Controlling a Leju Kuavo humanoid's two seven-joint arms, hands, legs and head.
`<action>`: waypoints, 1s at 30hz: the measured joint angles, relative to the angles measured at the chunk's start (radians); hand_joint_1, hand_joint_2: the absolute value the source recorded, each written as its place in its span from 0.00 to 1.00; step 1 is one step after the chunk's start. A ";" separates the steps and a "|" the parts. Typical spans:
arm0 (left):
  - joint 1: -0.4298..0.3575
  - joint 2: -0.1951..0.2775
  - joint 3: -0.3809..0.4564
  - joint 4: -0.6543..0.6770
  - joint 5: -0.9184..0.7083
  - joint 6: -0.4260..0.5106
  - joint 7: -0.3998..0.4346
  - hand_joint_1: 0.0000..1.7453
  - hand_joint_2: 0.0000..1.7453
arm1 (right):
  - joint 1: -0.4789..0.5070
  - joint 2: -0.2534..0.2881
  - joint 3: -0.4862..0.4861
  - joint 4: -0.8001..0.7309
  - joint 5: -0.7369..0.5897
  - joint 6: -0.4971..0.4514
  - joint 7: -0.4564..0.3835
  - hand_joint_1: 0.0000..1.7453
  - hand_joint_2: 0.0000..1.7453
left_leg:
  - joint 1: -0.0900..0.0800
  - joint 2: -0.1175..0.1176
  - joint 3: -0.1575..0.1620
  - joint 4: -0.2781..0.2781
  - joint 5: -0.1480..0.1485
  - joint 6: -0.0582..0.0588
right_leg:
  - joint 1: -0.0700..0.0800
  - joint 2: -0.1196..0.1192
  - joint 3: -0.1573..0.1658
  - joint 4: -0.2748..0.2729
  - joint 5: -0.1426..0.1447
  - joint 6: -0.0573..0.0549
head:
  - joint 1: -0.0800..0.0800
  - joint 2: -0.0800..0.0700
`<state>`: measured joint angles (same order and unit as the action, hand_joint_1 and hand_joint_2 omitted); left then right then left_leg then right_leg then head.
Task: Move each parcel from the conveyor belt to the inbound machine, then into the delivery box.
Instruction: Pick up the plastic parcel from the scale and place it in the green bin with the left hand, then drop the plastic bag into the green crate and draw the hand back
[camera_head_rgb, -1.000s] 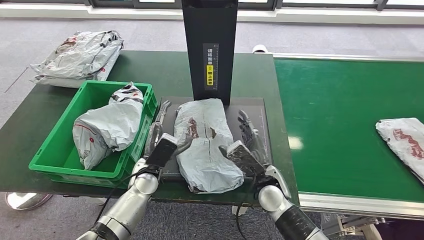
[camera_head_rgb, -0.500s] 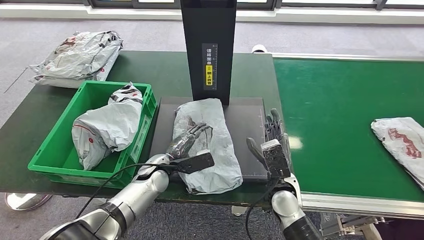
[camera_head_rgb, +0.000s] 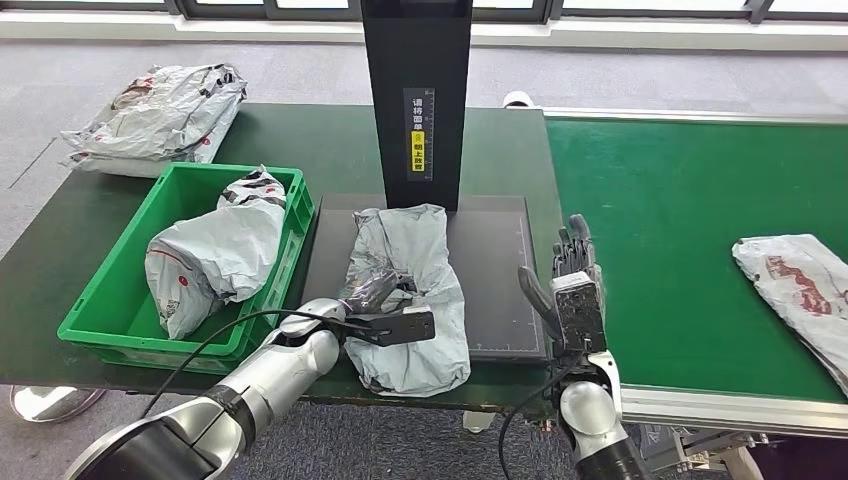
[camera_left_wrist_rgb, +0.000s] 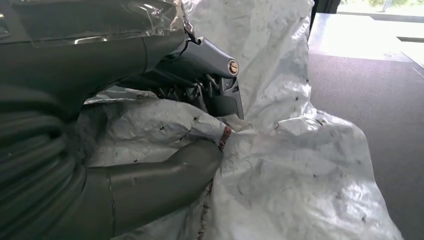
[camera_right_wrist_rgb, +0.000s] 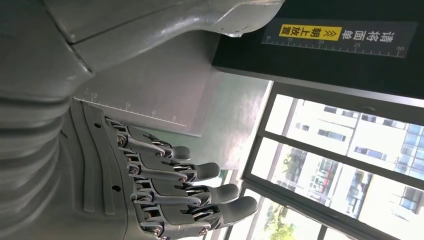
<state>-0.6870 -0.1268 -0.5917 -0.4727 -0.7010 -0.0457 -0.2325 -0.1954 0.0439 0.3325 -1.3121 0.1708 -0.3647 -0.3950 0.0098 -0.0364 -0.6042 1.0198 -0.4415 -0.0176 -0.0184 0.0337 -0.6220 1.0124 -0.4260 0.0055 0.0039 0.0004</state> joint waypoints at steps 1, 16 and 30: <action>0.000 0.000 0.000 -0.001 -0.001 0.022 0.006 1.00 1.00 | 0.003 0.000 -0.001 -0.004 0.001 -0.001 0.000 0.00 1.00 | 0.000 0.000 0.000 0.000 0.000 0.000 | 0.000 0.000 0.000 0.000 0.000 0.000 | 0.000 0.000; -0.092 0.052 0.128 -0.335 -0.293 0.589 0.193 1.00 1.00 | 0.072 0.015 -0.032 -0.066 0.045 -0.030 0.004 0.00 1.00 | 0.000 -0.001 -0.002 0.000 0.000 0.000 | 0.000 0.000 -0.002 0.000 0.000 0.000 | 0.000 0.000; -0.176 0.194 0.285 -0.296 -0.739 0.667 0.457 1.00 1.00 | 0.038 0.009 -0.033 -0.034 -0.026 -0.048 -0.023 0.00 1.00 | 0.001 0.001 -0.001 -0.001 0.001 -0.001 | 0.001 0.002 -0.002 0.000 0.000 -0.001 | 0.000 0.000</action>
<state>-0.8626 0.0676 -0.3064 -0.7686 -1.4400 0.6214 0.2245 -0.1570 0.0529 0.2991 -1.3462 0.1444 -0.4128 -0.4179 0.0106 -0.0356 -0.6054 1.0191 -0.4405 -0.0189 -0.0177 0.0352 -0.6243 1.0129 -0.4256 0.0047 0.0039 0.0003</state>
